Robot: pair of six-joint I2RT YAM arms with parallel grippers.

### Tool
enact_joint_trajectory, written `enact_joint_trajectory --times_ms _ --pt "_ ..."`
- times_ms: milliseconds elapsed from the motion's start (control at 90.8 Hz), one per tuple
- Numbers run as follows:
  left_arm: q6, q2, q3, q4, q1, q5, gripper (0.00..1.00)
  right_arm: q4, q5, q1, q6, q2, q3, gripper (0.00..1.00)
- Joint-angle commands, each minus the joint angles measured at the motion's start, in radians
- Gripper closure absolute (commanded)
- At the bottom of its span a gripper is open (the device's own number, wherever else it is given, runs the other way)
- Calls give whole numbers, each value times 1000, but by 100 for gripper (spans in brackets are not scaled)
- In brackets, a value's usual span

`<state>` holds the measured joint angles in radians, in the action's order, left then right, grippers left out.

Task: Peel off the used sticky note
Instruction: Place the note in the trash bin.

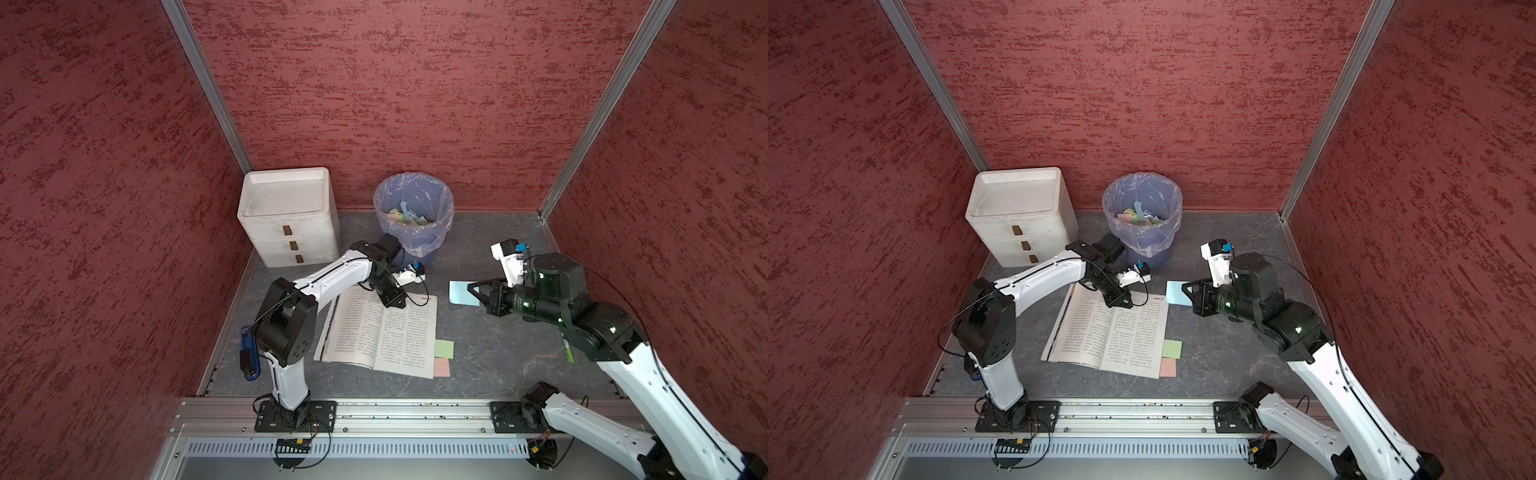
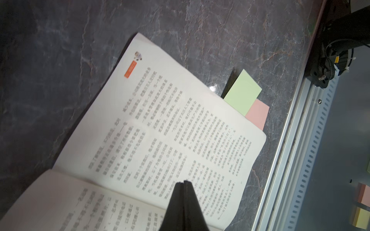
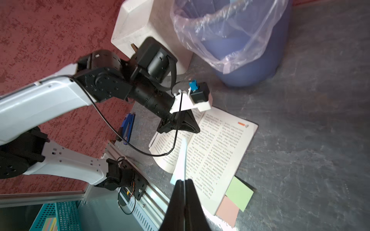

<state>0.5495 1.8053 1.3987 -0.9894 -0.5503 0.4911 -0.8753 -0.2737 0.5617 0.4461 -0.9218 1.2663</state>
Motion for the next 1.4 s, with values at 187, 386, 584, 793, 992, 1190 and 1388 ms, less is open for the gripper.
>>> enact_joint_trajectory --times_ms 187,386,584,793,992,1190,1388 --pt "36 -119 -173 15 184 21 98 3 52 -78 -74 -325 363 100" --pt "47 -170 -250 39 252 29 98 25 113 -106 -63 -647 681 100" --pt "95 -182 -308 50 322 -11 98 -55 120 -106 -54 -958 1059 100" --pt "151 -183 -389 85 379 -81 98 -60 179 -96 -61 -1139 1231 100" --pt "173 -190 -464 140 380 -137 99 -13 257 -69 -117 -1195 1235 100" --pt "168 -191 -491 160 352 -157 99 20 292 -46 -180 -1236 1255 97" --pt "156 -188 -494 149 336 -148 99 40 355 -3 -285 -1259 1297 61"
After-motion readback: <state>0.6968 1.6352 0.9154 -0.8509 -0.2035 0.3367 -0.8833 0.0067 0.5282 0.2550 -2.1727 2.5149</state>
